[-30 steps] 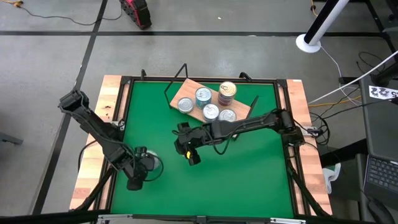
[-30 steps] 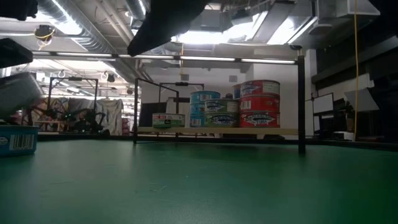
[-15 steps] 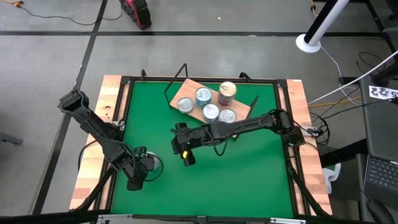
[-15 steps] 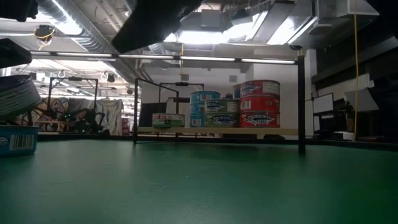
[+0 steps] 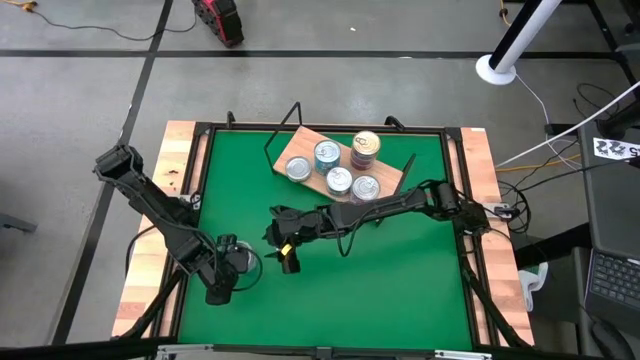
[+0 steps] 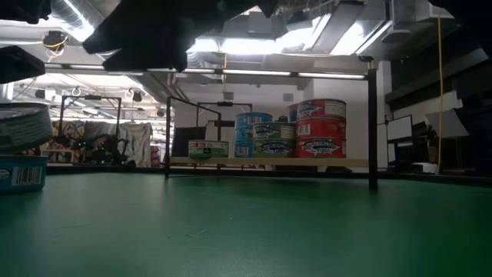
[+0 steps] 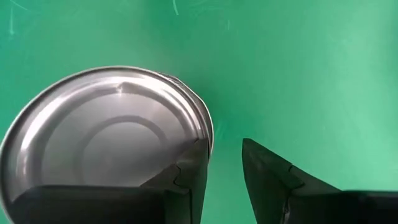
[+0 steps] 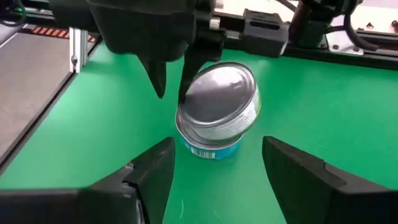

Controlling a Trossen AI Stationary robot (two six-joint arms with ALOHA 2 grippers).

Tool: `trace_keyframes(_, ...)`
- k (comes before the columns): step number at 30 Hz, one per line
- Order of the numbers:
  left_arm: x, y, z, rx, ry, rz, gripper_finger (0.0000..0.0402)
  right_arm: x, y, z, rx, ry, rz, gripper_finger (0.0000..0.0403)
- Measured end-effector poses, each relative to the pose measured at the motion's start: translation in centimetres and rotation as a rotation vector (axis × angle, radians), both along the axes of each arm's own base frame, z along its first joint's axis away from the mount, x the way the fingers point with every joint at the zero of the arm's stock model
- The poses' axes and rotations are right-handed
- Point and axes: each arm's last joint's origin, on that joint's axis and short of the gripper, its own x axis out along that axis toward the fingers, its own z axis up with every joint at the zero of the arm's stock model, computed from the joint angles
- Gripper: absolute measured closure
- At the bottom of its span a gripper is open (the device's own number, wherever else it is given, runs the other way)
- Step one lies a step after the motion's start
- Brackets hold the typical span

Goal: Stack canned seafood by type on shelf
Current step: Stack the light green tuna can on top of the light green tuna can on the shelf

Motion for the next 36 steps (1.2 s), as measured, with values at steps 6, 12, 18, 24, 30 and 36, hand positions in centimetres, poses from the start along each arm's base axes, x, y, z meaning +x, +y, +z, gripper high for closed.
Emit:
trace_keyframes(6,0.3,-0.3,-1.0,0.034,0.031,-0.007,0.0304,0.1,0.0,-0.7,0.000,0.016,-0.002,0.0162)
trace_keyframes(12,0.7,-0.7,-1.9,0.084,0.043,-0.036,0.0304,0.1,0.0,-0.9,-0.003,0.032,-0.002,0.0162)
trace_keyframes(18,0.7,-0.6,-2.0,0.093,0.042,-0.040,0.0304,0.1,0.0,-0.9,0.002,0.034,-0.005,0.0162)
trace_keyframes(24,0.7,-0.6,-2.1,0.110,0.043,-0.065,0.0304,0.1,0.1,-0.9,0.078,0.054,-0.056,0.0162)
trace_keyframes(30,0.6,-0.5,-2.1,0.129,0.045,-0.063,0.0304,0.5,0.1,-1.9,0.194,0.079,-0.143,0.0162)
trace_keyframes(36,0.5,-0.5,-2.3,0.124,0.058,-0.064,0.0304,1.0,0.2,-2.7,0.298,0.082,-0.206,0.0162)
